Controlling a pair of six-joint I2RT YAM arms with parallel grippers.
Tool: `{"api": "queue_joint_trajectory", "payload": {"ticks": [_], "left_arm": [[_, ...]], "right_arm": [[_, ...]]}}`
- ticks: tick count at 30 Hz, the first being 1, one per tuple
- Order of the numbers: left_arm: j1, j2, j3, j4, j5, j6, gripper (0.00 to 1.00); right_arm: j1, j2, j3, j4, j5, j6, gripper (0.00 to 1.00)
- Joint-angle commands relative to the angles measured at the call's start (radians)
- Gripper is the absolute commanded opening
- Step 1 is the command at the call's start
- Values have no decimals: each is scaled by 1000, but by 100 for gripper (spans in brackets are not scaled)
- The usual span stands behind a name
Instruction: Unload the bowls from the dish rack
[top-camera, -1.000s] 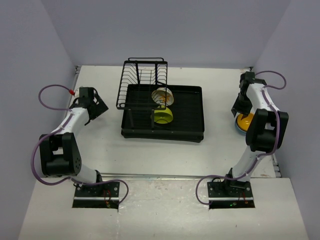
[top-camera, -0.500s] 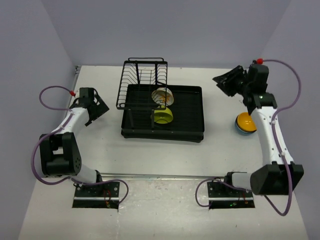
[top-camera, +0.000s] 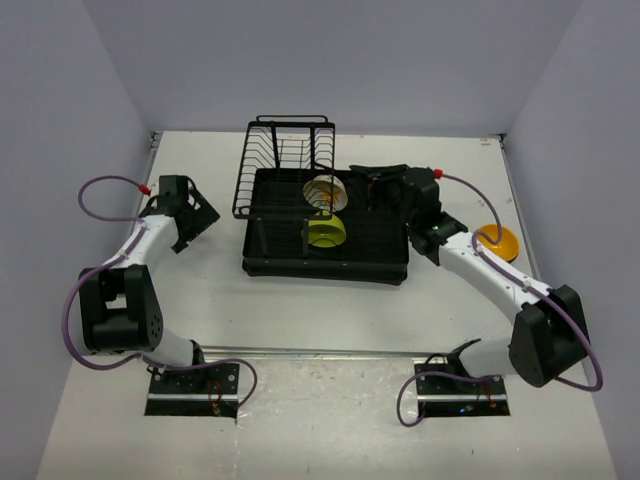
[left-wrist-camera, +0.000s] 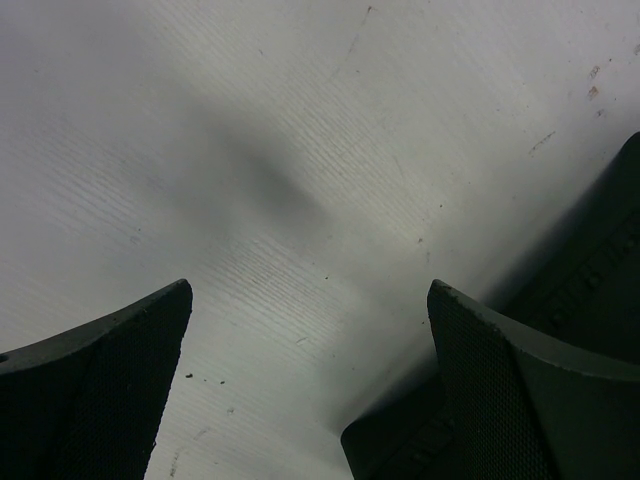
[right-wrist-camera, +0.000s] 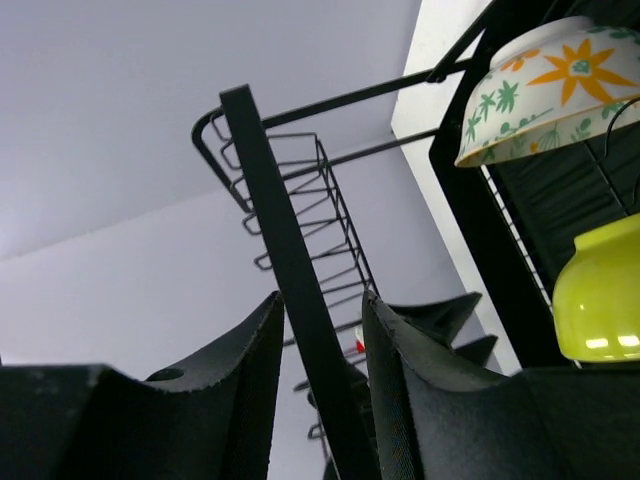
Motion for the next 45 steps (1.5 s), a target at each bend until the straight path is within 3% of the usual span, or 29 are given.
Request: {"api": "queue_joint_trajectory", "payload": {"ticks": [1, 9, 19, 45], "left_arm": [[6, -33, 9, -9, 2, -19, 100], [6, -33, 21, -20, -16, -39, 100], [6, -23, 48, -29, -32, -15, 100], [6, 0, 37, -21, -23, 10, 100]], "right_arm": [[42, 43, 38, 63, 185, 148, 38], [149, 131, 75, -104, 331, 284, 38], [186, 223, 141, -209, 425, 366, 39], [188, 393, 253, -118, 451, 371, 40]]}}
